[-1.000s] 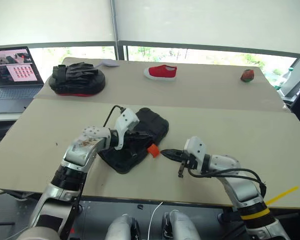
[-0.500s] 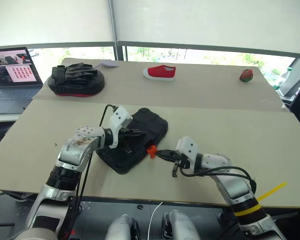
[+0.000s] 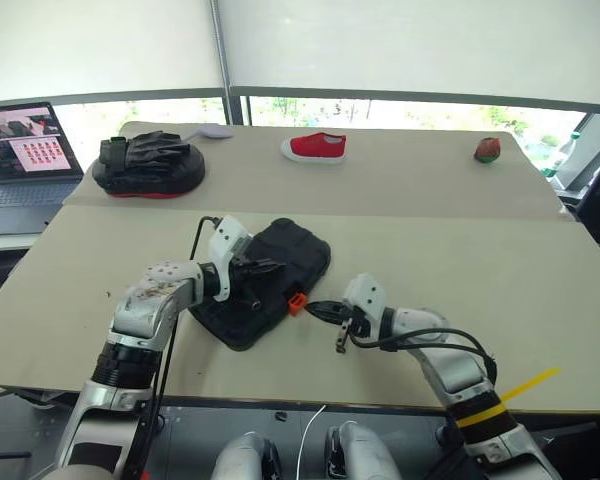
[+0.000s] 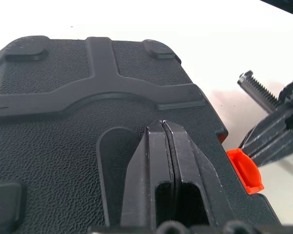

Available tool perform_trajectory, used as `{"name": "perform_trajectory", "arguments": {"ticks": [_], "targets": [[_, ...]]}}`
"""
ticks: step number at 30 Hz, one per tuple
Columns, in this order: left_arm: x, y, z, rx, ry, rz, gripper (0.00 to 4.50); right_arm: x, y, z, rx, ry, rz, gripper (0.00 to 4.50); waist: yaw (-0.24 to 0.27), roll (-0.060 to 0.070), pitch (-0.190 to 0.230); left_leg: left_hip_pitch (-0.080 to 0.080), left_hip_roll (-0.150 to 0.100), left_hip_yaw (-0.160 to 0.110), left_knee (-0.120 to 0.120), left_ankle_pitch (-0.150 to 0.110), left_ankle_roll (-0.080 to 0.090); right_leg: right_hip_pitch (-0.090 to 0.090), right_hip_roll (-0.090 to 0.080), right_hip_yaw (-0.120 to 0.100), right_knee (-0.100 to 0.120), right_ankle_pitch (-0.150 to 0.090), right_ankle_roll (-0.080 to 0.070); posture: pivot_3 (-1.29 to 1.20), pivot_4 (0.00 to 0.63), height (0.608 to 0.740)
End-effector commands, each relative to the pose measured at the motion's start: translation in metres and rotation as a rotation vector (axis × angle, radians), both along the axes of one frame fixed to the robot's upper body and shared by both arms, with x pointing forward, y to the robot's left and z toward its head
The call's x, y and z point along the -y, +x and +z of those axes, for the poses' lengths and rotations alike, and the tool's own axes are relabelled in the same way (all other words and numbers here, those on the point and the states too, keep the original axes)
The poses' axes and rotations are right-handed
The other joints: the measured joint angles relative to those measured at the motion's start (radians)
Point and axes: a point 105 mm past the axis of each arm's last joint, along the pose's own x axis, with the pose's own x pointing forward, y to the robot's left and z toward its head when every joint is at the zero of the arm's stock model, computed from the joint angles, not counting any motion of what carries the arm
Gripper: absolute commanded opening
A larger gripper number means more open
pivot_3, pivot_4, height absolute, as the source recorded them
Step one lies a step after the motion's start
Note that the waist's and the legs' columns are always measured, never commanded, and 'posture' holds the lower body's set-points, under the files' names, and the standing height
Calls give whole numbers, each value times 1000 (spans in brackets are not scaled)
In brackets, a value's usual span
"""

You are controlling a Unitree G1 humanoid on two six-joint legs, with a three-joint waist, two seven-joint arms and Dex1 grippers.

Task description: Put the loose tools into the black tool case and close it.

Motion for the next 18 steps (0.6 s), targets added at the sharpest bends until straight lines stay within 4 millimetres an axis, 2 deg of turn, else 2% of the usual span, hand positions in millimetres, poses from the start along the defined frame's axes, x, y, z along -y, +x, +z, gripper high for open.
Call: {"name": "perform_trajectory", "arguments": {"ticks": [1, 5, 15, 18], "targets": [[-15, -6, -46, -161, 74, 72, 56, -9, 1, 12, 53, 29, 25, 0, 0, 0, 0, 0, 0, 0, 0, 0, 0, 0, 0, 0, 0, 0, 0, 0, 150, 740], [-14, -10, -49, -174, 78, 61, 56, -14, 1, 15, 52, 49, 32, 0, 0, 0, 0, 0, 0, 0, 0, 0, 0, 0, 0, 0, 0, 0, 0, 0, 150, 740], [-11, -15, -58, -211, 96, 37, 56, -16, -1, 48, 101, 204, 30, 0, -1, 0, 0, 0, 0, 0, -1, -1, 0, -1, 0, 0, 0, 0, -1, 0, 150, 740], [-11, -16, -59, -218, 100, 35, 56, -18, 1, 49, 103, 215, 27, 0, -1, 1, 0, 0, 0, -1, -2, -1, 1, -1, 0, 0, 0, 0, -1, 0, 150, 740]]}}
